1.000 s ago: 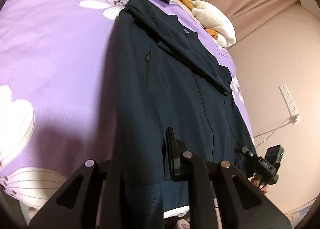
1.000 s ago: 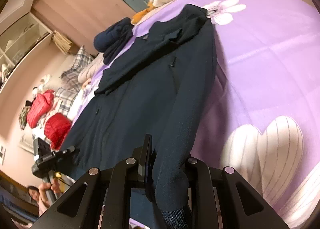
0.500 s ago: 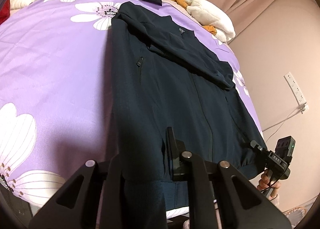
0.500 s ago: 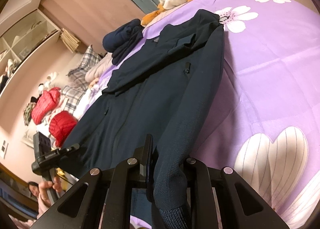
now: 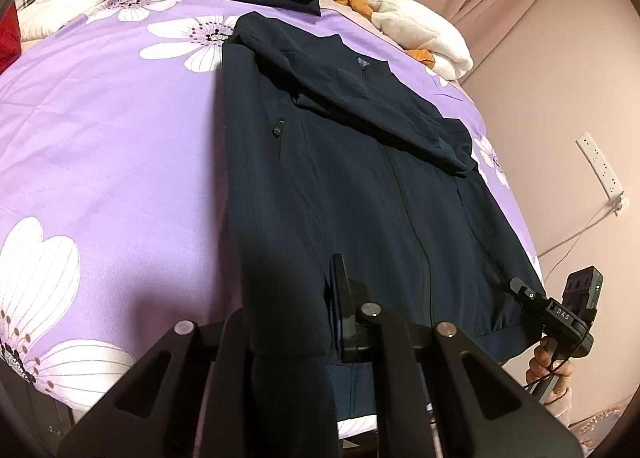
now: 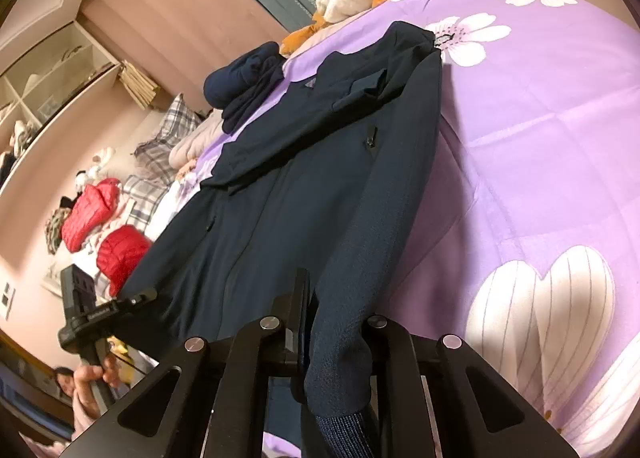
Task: Fold large clothes
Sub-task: 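Lift the hem with both tools and carry it toward the collar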
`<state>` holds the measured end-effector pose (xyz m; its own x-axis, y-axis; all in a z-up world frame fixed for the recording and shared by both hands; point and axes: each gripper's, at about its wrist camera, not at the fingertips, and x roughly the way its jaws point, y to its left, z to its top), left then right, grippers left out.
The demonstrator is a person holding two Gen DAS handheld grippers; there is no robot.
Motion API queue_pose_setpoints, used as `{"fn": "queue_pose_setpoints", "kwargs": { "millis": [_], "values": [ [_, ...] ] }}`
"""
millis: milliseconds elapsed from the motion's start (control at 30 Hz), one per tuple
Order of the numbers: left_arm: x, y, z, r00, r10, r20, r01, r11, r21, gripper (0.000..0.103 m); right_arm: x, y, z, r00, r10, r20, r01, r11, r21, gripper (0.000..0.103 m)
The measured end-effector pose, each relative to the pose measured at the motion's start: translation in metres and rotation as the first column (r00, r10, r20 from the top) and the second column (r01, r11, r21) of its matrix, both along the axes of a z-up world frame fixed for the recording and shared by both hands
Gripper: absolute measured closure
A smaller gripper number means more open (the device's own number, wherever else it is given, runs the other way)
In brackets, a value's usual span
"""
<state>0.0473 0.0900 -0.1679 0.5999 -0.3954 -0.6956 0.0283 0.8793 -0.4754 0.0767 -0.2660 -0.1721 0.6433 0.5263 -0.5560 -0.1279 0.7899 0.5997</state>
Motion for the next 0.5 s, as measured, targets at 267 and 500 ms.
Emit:
{"fn": "queue_pose_setpoints", "kwargs": {
  "millis": [267, 500],
  "values": [
    [-0.0018, -0.0044, 0.0036, 1.0, -0.021, 0.015, 0.02, 1.0, 0.022, 0.092, -0.0017, -0.003, 0.0005, 1.0, 0.004, 0.013, -0.004, 1.0, 0.03, 0.09],
    [-0.0033, -0.0092, 0.0065, 0.998, -0.045, 0.032, 0.043, 0.998, 0.046, 0.094, -0.0026, -0.0027, 0.0006, 1.0, 0.009, 0.021, -0.01, 0.999, 0.035, 0.09]
  ]
}}
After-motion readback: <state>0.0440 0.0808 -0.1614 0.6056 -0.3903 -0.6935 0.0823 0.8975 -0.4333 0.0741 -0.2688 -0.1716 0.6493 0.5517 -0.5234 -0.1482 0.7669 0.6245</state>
